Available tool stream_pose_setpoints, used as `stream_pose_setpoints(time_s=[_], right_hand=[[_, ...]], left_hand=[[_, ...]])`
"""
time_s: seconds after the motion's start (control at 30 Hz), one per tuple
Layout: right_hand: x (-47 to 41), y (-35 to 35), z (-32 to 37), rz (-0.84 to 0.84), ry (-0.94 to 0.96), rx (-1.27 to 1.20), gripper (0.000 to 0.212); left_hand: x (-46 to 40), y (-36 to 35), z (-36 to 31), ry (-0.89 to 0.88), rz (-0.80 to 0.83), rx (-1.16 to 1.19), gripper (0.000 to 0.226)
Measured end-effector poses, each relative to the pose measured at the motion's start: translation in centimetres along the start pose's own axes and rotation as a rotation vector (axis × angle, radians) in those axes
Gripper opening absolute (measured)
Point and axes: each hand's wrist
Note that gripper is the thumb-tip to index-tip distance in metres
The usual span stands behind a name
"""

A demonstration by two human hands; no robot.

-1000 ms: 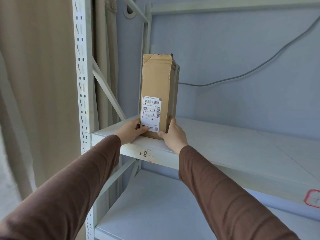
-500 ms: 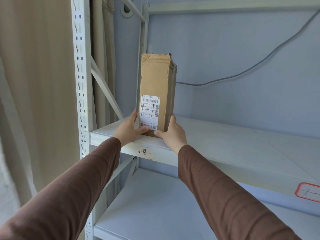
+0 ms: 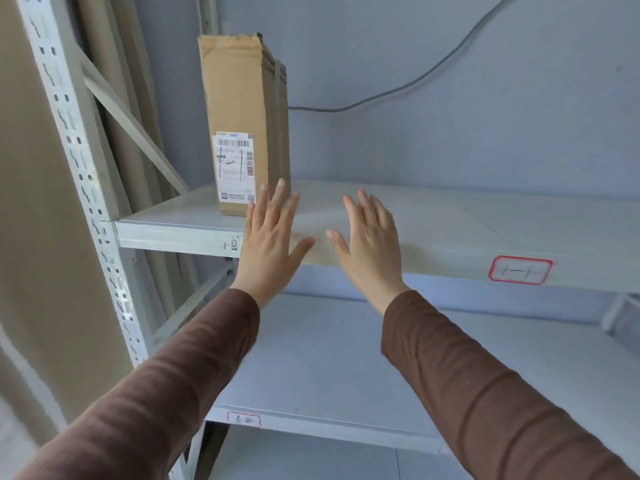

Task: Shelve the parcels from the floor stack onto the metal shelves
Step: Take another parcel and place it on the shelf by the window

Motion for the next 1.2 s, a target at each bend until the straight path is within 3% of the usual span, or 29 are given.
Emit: stream_pose_setpoints(time_s=[0.4, 0.7, 1.2], right_hand=[[18.7, 8.9, -20.6, 0.07, -0.182, 0.137, 0.063], [35.6, 17.0, -39.6, 0.268, -0.293, 0.141, 0.06], [50.4, 13.0, -59.7, 0.66, -0.472, 0.188, 0.061]], left_hand=[[7.2, -11.3, -26.3, -0.124, 0.214, 0.151, 0.072], [17.5, -20.6, -49.3, 0.0, 0.487, 0.244, 0.073], [26.4, -38.4, -63.2, 0.193, 0.877, 0.265, 0.073]])
Point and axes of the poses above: each hand's wrist, its own x-axis away from the middle knuckle, its own y-axis out of the back of the hand, z = x × y, and after that the axes turned 12 degrees about x, right-handed
